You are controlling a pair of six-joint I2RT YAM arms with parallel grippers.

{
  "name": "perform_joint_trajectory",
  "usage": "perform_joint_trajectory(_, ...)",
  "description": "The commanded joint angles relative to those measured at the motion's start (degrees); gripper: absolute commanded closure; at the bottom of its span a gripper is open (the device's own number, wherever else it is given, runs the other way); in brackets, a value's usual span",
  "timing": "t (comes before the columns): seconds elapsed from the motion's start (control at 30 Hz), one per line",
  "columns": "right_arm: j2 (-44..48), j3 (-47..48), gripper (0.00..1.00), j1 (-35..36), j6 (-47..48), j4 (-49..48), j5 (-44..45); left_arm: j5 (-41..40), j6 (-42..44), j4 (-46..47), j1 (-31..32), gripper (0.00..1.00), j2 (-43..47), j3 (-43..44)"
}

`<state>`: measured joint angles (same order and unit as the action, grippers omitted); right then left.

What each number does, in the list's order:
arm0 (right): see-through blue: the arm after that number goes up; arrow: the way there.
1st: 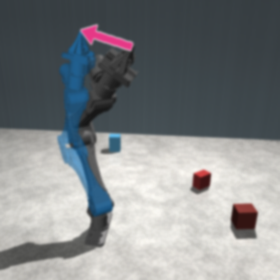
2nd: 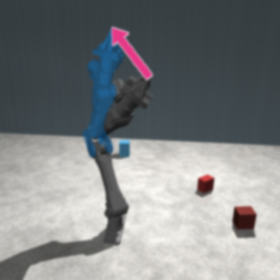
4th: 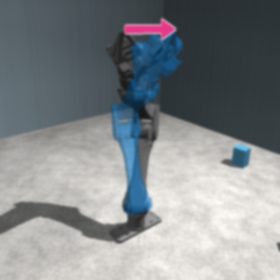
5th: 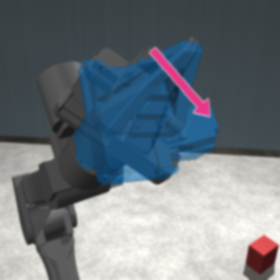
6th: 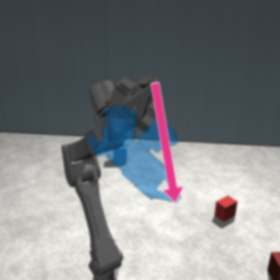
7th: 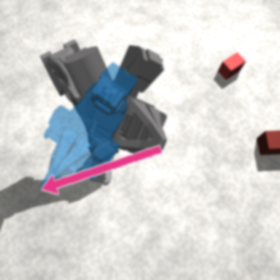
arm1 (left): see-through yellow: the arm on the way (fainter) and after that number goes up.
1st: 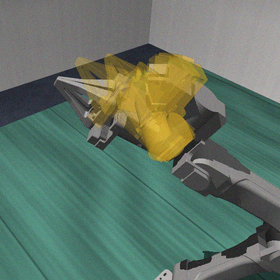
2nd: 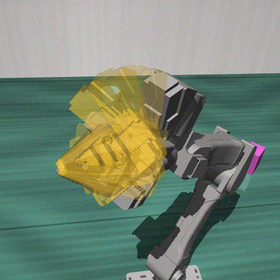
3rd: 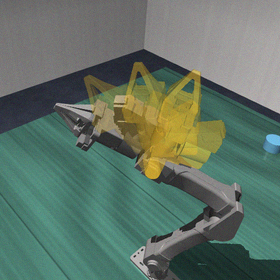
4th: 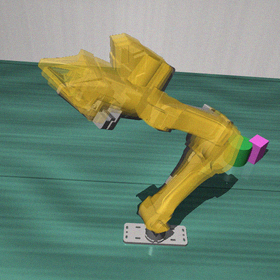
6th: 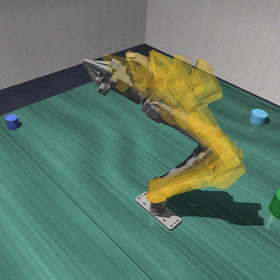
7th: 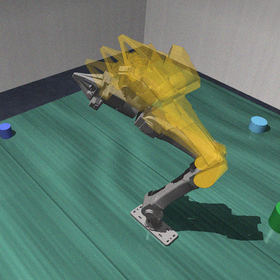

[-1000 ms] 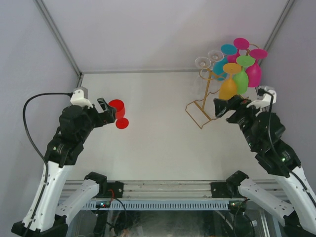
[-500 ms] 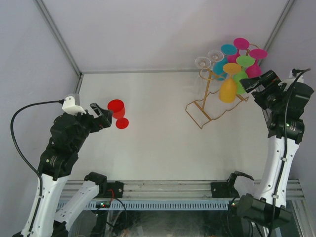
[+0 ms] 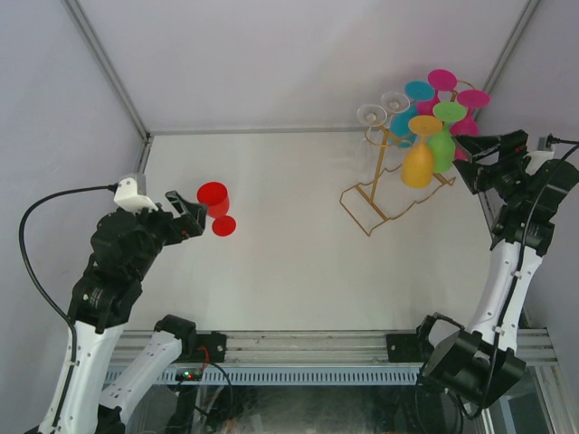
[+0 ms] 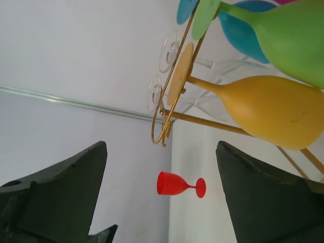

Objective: Take the wine glass off the wine glass rack
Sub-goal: Pick up the wine glass from the wine rack.

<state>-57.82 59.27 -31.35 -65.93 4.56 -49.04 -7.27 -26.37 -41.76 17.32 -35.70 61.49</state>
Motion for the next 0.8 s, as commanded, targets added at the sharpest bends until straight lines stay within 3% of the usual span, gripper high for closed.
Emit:
perform_joint_trajectory(0.0, 1.0, 7.8, 0.13, 1.5, 7.1, 9.9, 8.9, 1.1, 0.3, 0.4, -0.4, 0.00, 0.6, -0.3)
perform_joint_trajectory(0.07, 0.5, 9.9, 0.15, 3.2, 10.9, 14.5, 13.6, 1.3, 0.3, 0.5, -0.4, 0.00, 0.6, -0.3)
perform_joint_trajectory(0.27, -0.9, 10.4, 0.18, 10.3, 12.9, 13.0, 22.7, 1.4, 0.4, 0.2, -0.4, 0.00, 0.6, 0.1)
perform_joint_trajectory(0.37, -2.4, 10.5, 0.20, 11.0, 12.0, 12.5, 24.6, 0.9, 0.6, -0.6, -0.4, 0.00, 1.2, 0.3)
perform_joint_trajectory(0.6, -5.0, 10.5, 0.39, 11.6, 9.6, 9.7, 25.3, -0.4, 1.0, -1.5, -0.4, 0.00, 2.8, 0.0)
perform_joint_trajectory(0.77, -6.7, 10.6, 0.41, 12.8, 7.7, 7.4, 26.6, -0.8, 0.4, -1.6, -0.3, 0.00, 2.9, 0.2)
